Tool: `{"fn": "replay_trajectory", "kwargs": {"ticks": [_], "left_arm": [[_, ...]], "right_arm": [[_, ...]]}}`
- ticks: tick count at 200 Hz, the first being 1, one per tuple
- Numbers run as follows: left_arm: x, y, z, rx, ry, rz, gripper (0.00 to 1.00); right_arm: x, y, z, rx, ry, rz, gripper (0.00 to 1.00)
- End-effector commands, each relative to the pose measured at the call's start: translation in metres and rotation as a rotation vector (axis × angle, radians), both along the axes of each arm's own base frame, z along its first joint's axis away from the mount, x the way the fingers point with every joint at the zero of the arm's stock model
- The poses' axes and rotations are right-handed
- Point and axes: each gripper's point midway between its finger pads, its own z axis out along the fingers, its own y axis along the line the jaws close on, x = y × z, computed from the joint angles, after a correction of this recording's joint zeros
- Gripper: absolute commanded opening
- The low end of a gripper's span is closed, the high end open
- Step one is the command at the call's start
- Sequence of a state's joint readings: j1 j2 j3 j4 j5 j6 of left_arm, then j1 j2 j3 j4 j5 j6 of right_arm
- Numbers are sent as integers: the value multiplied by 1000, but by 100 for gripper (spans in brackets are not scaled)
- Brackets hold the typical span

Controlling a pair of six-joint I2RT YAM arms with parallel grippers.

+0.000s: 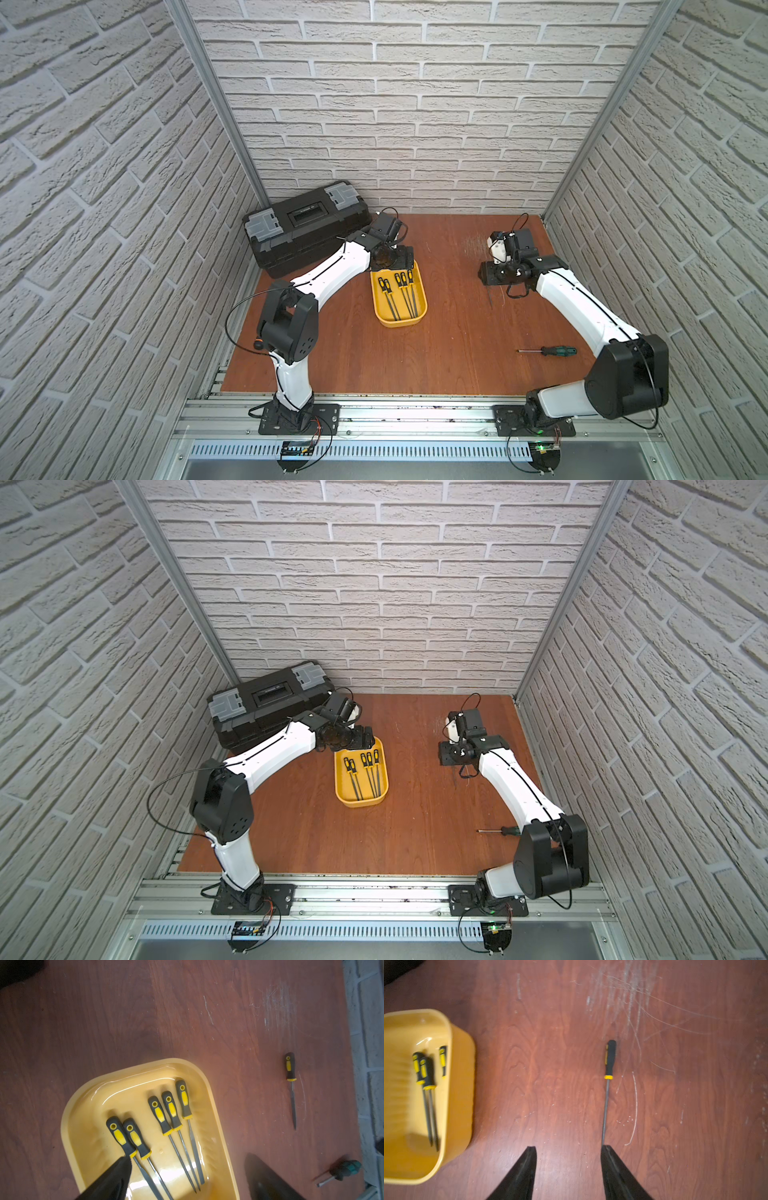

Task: Take the file tool out of the storage box
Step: Place the file tool at the center of the board, then pick up the file tool from the storage box.

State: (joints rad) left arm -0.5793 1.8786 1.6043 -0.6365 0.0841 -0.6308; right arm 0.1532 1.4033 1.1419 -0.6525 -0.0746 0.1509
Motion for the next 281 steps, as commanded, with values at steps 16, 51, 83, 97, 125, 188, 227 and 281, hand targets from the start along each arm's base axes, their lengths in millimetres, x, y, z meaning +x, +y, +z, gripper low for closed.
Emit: {"fn": "replay_trajectory", "kwargs": {"ticks": [16,51,83,97,125,188,227,281], "left_arm": [[4,9,-23,123,63,66,88],[10,9,-41,150,100,120,81],[14,4,-55,169,128,138,73],[16,4,-60,178,136,150,67],[20,4,-69,203,146,170,58],[20,9,-89,237,184,212,48],[23,6,-100,230,196,218,42],[25,5,-110,219,209,227,36]], "right_arm": [[-15,38,24,126,-77,112,65],[-30,65,41,271,-103,213,78],[-41,77,51,346,-117,269,98],[-45,78,52,353,-120,276,99],[-51,76,47,348,-114,277,99],[-52,76,46,348,-115,279,99],[-51,77,46,348,-115,282,99],[-53,76,48,346,-119,282,99]]}}
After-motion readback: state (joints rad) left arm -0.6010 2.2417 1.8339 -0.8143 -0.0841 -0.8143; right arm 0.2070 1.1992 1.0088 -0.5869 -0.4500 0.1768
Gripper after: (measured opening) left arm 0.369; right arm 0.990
